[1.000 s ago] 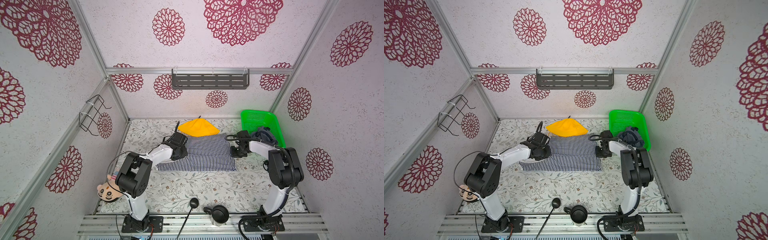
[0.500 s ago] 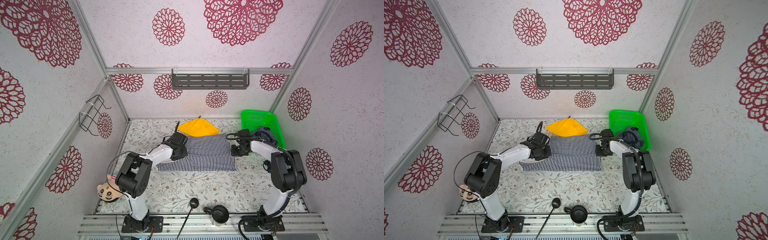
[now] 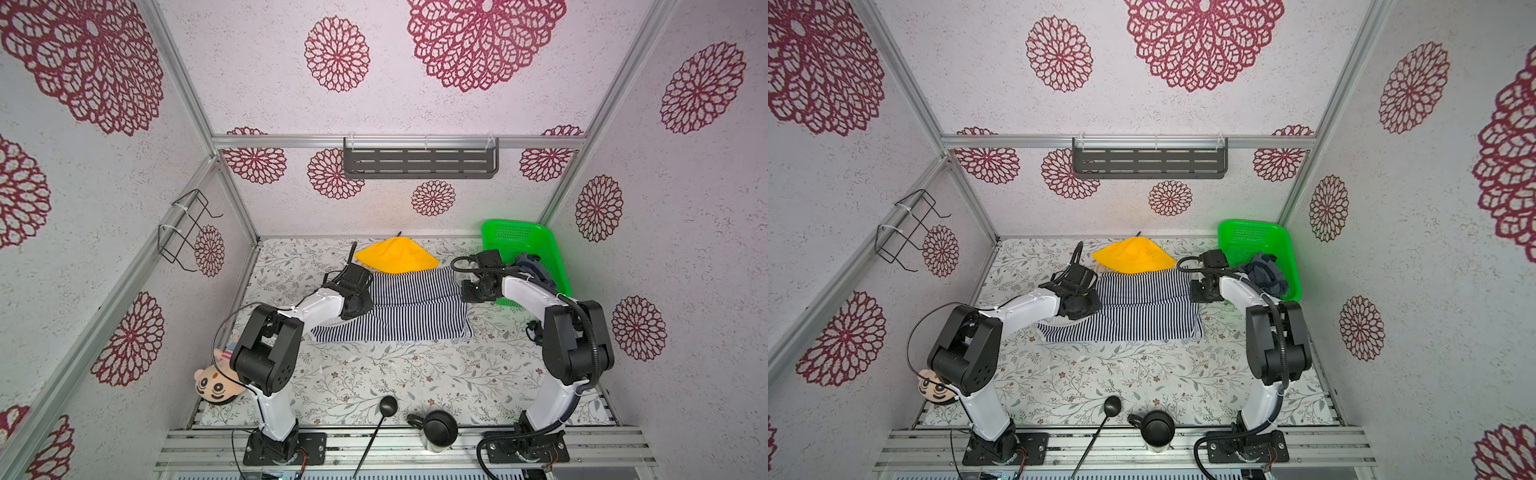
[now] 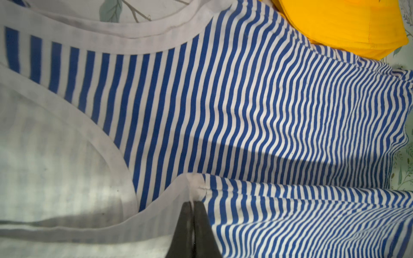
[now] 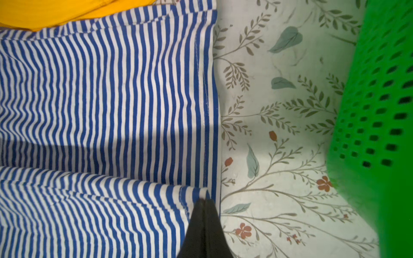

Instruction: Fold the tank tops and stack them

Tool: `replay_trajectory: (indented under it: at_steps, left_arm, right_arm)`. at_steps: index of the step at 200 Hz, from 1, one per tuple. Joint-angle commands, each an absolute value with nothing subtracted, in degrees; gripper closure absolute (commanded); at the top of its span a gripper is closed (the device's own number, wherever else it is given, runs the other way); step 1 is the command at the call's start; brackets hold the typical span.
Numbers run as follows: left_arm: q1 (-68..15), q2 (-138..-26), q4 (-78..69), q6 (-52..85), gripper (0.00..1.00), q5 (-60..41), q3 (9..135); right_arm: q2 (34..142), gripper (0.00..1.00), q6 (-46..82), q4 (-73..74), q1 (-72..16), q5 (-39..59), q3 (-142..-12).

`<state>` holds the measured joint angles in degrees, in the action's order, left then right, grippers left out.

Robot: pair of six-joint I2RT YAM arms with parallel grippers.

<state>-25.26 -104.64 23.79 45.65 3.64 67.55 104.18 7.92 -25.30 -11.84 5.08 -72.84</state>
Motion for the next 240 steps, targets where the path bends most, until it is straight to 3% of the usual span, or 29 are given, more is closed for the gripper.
replay_trajectory:
  at_steps: [1,53,74,88,106,120,146,184,240]
  left_arm:
    - [-24.4,-106.0,21.0,46.4,1.00,5.0,68.0]
    - [-24.3,-110.3,20.1,46.6,0.97,3.3,70.0]
    - [-24.3,-110.2,20.4,46.3,0.78,3.9,69.9]
    - [-24.2,-108.9,20.8,46.1,0.58,4.8,69.6]
    - [-24.2,-105.6,23.1,45.1,0.33,6.8,68.9]
    - [-24.1,-101.8,25.6,44.3,0.25,9.4,67.3]
    - [-23.5,-94.3,27.1,45.3,0.33,10.8,61.2]
    - [-24.2,-93.6,20.8,51.0,0.56,6.9,52.5]
    - [-23.7,-96.0,16.1,53.3,0.63,9.4,46.9]
  right_arm:
    - [105.9,1.00,6.9,-24.5,-12.0,4.4,-74.4]
    - [108.5,1.00,7.2,-24.0,-11.9,4.0,-74.9]
    - [108.2,1.00,7.5,-24.1,-11.9,3.3,-74.9]
    - [107.2,0.95,7.6,-24.4,-11.9,3.4,-74.8]
    - [105.0,0.71,7.4,-25.7,-11.9,3.5,-74.4]
    - [102.5,0.62,7.4,-26.9,-11.9,3.5,-73.1]
    - [96.9,0.63,10.1,-27.3,-12.3,6.2,-66.8]
    - [95.7,0.82,13.1,-23.5,-13.8,8.8,-59.4]
    - [96.4,0.88,13.5,-21.8,-14.6,6.6,-55.5]
